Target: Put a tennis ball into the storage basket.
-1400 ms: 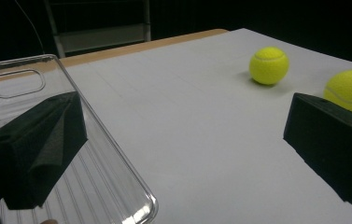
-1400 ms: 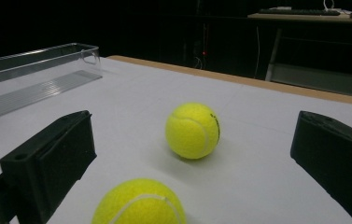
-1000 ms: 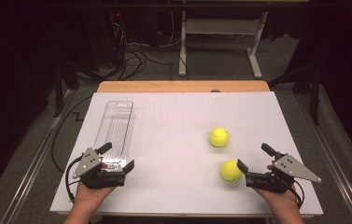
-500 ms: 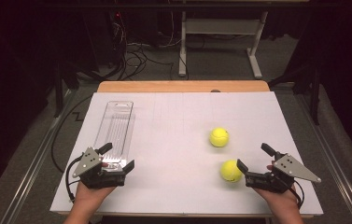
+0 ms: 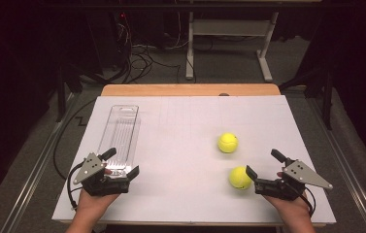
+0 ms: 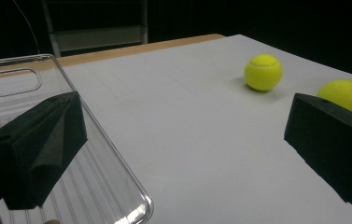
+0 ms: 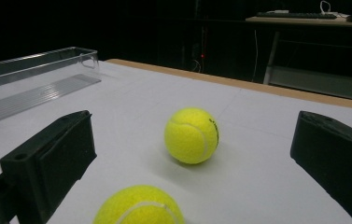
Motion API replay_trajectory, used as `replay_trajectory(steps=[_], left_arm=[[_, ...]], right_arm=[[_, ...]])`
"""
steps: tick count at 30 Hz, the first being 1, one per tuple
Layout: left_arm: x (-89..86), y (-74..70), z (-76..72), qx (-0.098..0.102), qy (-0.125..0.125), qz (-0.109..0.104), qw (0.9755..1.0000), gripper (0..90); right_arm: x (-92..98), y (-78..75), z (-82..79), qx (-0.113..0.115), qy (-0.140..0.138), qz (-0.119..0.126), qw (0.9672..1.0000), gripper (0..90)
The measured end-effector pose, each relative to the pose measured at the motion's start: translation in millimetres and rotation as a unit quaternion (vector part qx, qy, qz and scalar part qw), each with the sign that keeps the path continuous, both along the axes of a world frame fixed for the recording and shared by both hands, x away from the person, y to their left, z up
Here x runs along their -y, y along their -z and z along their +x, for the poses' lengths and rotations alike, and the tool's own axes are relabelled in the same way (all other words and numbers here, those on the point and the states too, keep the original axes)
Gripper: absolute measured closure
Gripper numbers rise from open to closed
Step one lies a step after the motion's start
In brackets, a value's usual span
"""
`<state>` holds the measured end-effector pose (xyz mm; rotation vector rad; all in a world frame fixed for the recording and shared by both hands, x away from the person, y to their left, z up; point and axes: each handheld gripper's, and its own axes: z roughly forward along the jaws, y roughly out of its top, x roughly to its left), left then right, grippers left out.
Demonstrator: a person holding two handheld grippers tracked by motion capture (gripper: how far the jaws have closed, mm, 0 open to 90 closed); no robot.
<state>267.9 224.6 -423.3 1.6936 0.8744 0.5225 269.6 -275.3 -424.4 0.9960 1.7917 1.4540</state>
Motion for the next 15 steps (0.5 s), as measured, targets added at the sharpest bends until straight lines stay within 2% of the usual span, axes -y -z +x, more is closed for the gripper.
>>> replay_trajectory(steps=[9,11,12,13,15], left_arm=[[4.3,-6.7,-1.3,-0.001,0.016,-0.003,0.9999,0.7],[9.1,-13.8,-0.6,0.017,0.025,0.007,0.9995,0.7],[9.1,-13.8,-0.6,0.017,0.025,0.007,0.9995,0.7],[11.0,-20.5,0.8,0.024,0.025,0.002,0.9994,0.7],[13.4,-25.5,1.3,0.027,0.024,0.006,0.9993,0.7]], right_arm=[[-0.3,2.3,0.2,-0.004,0.002,0.0,1.0,0.2],[-0.1,2.2,0.5,-0.004,0.003,0.001,1.0,0.3],[0.0,2.4,0.8,-0.004,0.003,0.001,1.0,0.2],[-0.1,2.9,1.3,-0.006,0.005,0.001,1.0,0.2],[-0.2,3.2,1.4,-0.007,0.005,0.0,1.0,0.3]])
